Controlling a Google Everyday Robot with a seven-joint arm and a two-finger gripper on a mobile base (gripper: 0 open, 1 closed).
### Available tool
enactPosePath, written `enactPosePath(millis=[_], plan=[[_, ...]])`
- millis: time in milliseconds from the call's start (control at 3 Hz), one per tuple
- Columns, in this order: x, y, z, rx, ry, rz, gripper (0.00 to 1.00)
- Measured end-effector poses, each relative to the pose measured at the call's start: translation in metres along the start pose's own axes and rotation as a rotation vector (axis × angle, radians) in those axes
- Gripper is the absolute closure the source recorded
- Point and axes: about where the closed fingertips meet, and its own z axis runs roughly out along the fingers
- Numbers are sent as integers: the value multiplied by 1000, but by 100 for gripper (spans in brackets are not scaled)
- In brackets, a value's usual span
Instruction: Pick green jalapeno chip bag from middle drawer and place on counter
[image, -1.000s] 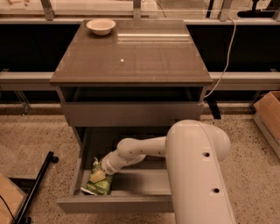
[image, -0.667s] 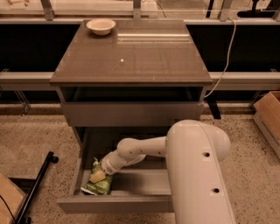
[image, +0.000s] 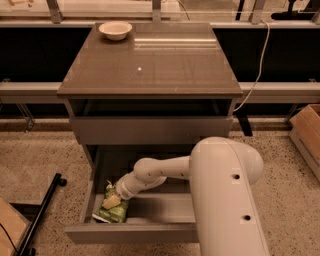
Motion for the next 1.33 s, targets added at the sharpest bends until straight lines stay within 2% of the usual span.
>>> enactPosePath(millis=[333, 1000, 1333], plan=[[0, 0, 0, 0, 0, 0, 82], [-2, 4, -3, 2, 25, -15, 35], [-12, 16, -17, 35, 34, -44, 11]])
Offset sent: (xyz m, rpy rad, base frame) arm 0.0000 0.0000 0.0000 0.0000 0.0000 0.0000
